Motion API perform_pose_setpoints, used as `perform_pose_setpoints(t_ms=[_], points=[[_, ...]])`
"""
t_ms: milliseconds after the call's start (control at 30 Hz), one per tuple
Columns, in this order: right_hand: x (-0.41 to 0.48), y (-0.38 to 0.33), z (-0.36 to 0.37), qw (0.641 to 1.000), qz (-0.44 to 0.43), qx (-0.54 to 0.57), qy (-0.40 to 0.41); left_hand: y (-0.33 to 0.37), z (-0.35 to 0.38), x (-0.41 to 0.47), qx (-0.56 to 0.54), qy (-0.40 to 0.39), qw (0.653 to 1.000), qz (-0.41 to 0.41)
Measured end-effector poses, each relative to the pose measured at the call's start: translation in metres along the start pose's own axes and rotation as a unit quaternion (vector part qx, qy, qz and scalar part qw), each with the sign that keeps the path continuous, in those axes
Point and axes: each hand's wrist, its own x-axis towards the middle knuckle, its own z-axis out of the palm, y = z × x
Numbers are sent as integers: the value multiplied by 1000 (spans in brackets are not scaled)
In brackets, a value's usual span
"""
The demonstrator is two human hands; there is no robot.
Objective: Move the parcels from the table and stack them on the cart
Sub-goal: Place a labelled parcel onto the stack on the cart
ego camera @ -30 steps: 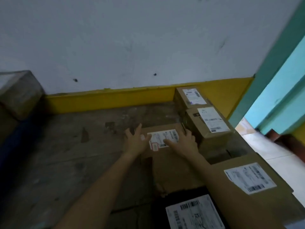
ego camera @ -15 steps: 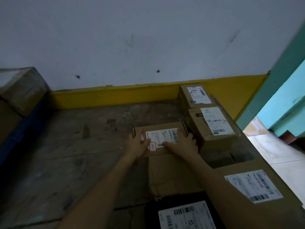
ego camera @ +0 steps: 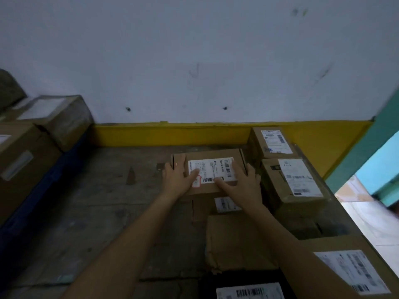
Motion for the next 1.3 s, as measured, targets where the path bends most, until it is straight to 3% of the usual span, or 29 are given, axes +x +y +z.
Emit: perform_pose_setpoints(t_ms=[167, 433, 700, 900, 1100, 1300], points=[[-13, -42, -1, 994, -64, 82, 22, -10, -59, -8, 19, 54, 998, 7], [-72, -152, 10, 986, -135, 89, 49, -54, -178, -56, 21, 101, 994, 21], [-171, -277, 25, 971, -162, 147, 97, -104, -324, -134, 41, 149, 984, 93], [-207, -352, 49, 967, -190, 145, 86, -149, -398, -167, 21, 177, 979, 101], [-207, -414, 81, 964, -217, 143, 56, -197, -443, -155, -46, 222, 972, 59], [-205, -472, 126, 963, -230, 144, 12, -251, -488, -135, -17, 253, 967, 25]])
